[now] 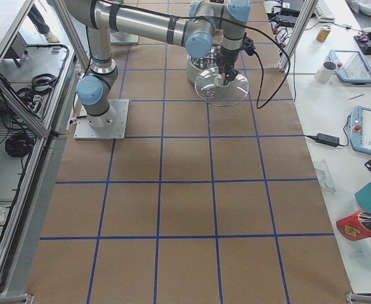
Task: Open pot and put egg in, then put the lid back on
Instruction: 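Carry the egg with the left gripper over the open pot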
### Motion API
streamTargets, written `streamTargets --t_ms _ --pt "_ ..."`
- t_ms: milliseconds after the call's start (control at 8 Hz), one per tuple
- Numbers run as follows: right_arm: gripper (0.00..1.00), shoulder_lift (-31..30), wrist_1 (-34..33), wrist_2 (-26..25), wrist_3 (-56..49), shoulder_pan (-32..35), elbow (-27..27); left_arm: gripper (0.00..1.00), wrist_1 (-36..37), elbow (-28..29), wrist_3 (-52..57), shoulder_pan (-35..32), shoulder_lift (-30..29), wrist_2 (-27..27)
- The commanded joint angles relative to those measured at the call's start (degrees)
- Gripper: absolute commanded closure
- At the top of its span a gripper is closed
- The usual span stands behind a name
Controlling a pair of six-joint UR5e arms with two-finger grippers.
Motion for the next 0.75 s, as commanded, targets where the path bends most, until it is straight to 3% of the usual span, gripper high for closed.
streamTargets --t_ms 0,625 --pt "1.0 -0.1 0.2 0.0 -1.2 -0.7 0.4 1.0 3.6 1.6 8.8 -10.5 0.0 -4.2" --pt "1.0 0.1 -0.1 0.0 -4.1 -1.9 0.5 1.0 9.4 1.9 6.9 -18.9 -5.4 -4.3"
